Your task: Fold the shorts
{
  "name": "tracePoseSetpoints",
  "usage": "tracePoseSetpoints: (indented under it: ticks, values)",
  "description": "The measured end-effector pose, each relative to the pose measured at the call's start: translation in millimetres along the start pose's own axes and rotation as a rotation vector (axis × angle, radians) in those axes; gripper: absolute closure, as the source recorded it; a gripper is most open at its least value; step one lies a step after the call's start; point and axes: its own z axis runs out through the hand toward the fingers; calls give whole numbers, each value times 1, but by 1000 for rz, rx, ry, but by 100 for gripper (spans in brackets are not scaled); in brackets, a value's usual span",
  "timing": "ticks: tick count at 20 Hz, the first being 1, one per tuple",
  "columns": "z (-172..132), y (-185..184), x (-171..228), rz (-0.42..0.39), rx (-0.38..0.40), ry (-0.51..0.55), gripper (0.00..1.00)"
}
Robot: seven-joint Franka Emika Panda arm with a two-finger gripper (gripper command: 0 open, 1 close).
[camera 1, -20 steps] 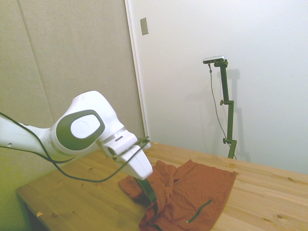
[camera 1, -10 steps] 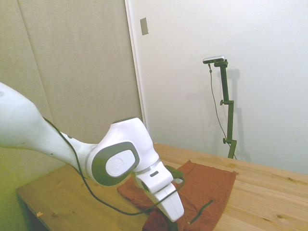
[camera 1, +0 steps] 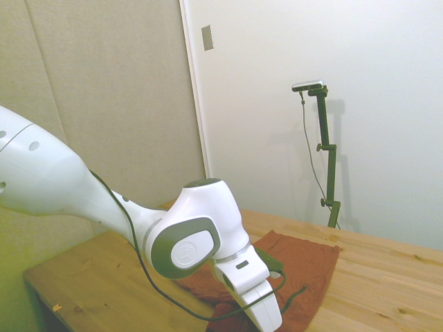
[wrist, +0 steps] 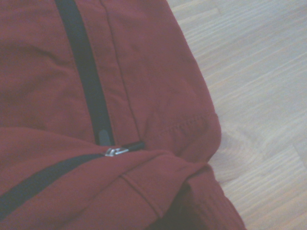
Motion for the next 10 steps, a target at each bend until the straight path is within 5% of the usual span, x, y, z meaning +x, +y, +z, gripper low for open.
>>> tracePoseSetpoints:
  ticks: [5,10]
  values:
    - [-21,-3,2,-45,41,46,0]
    - [-108,-23,-54,-208,86,160,0]
